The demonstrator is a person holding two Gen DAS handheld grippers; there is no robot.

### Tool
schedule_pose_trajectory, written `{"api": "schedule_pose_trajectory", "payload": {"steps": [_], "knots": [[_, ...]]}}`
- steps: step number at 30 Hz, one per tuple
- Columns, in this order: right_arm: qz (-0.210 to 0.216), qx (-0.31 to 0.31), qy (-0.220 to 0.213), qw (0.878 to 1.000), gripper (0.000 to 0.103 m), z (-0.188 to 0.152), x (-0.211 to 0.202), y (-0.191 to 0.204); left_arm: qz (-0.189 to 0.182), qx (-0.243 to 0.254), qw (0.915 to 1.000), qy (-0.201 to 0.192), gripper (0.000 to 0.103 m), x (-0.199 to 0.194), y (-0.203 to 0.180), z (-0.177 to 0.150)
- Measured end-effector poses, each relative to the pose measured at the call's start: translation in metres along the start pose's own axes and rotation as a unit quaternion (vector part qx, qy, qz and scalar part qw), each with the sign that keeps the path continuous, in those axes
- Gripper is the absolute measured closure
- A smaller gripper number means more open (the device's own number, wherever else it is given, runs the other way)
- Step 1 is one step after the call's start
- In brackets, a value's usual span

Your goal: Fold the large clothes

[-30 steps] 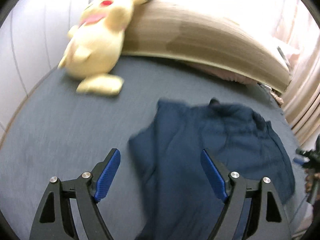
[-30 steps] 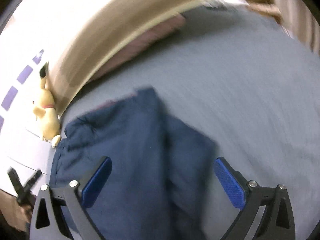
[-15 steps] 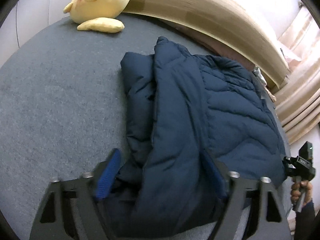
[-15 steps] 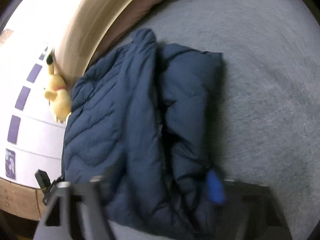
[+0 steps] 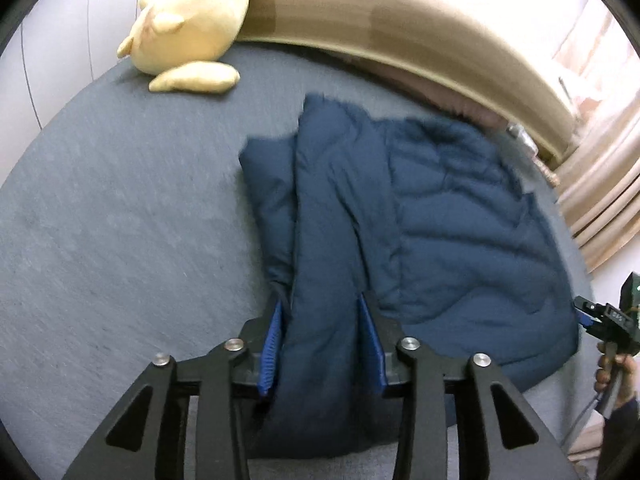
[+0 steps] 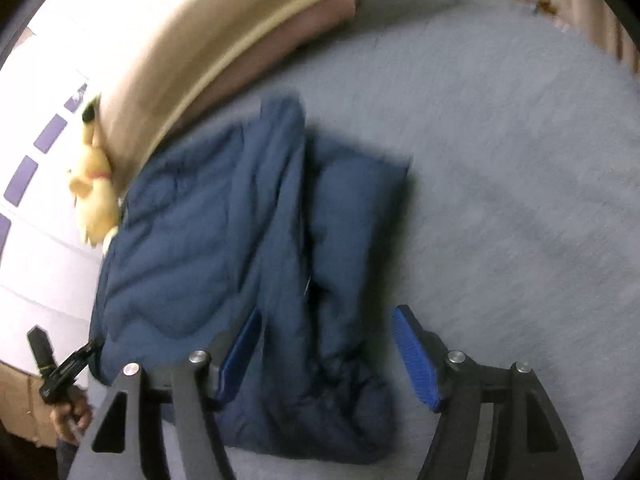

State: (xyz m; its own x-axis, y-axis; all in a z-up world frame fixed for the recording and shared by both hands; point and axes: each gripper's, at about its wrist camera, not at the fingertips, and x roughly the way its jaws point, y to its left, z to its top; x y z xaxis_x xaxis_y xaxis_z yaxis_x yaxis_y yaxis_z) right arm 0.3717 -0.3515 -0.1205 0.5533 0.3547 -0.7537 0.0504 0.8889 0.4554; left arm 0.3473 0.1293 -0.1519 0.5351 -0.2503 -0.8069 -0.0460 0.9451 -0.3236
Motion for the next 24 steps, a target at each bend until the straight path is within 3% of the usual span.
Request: {"api": "schedule_pose_trajectory", "payload": {"steps": [2, 4, 8, 14, 16, 17, 18, 19, 21, 23, 24], "knots": [[0.021, 0.006, -0.019, 1.0, 0.029, 0.014, -0.01, 0.001, 0.016, 0.004, 0.9987, -0.048, 0.047, -0.013, 0.001, 0.013], [0.043, 0.005, -0.013, 0.999, 0.029, 0.03, -0.005, 0.008, 0.014, 0.007, 0.9977, -0.066, 0.041, -0.019, 0.005, 0.028], [0.047, 0.004, 0.004, 0.999, 0.029, 0.057, 0.031, 0.024, 0.0, 0.007, 0.9988, -0.049, 0.041, 0.01, -0.004, 0.057], [0.023, 0.013, 0.0, 1.0, 0.029, 0.097, 0.076, 0.036, 0.025, 0.018, 0.9994, -0.013, 0.041, 0.061, -0.017, 0.086], [0.011, -0.009, 0.019, 1.0, 0.041, 0.103, 0.09, 0.044, 0.033, 0.029, 0.999, -0.005, 0.043, 0.077, -0.021, 0.092], [0.008, -0.024, 0.031, 0.999, 0.071, 0.105, 0.096, 0.05, 0.04, 0.036, 0.9985, -0.003, 0.05, 0.082, -0.022, 0.094], [-0.01, -0.043, 0.036, 0.998, 0.08, 0.106, 0.099, 0.058, 0.043, 0.04, 0.9983, 0.001, 0.068, 0.084, -0.022, 0.096], [-0.016, -0.063, 0.031, 0.997, 0.087, 0.107, 0.098, 0.067, 0.039, 0.041, 0.9984, 0.003, 0.077, 0.085, -0.022, 0.098], [-0.032, -0.097, 0.004, 0.995, 0.094, 0.108, 0.084, 0.083, 0.041, 0.058, 0.9975, -0.007, 0.087, 0.082, -0.027, 0.1], [-0.047, -0.11, -0.013, 0.993, 0.094, 0.109, 0.079, 0.088, 0.053, 0.065, 0.9963, -0.017, 0.089, 0.085, -0.03, 0.1], [-0.066, -0.104, 0.001, 0.992, 0.094, 0.109, 0.092, 0.083, 0.065, 0.064, 0.9958, -0.001, 0.088, 0.1, -0.029, 0.099]]}}
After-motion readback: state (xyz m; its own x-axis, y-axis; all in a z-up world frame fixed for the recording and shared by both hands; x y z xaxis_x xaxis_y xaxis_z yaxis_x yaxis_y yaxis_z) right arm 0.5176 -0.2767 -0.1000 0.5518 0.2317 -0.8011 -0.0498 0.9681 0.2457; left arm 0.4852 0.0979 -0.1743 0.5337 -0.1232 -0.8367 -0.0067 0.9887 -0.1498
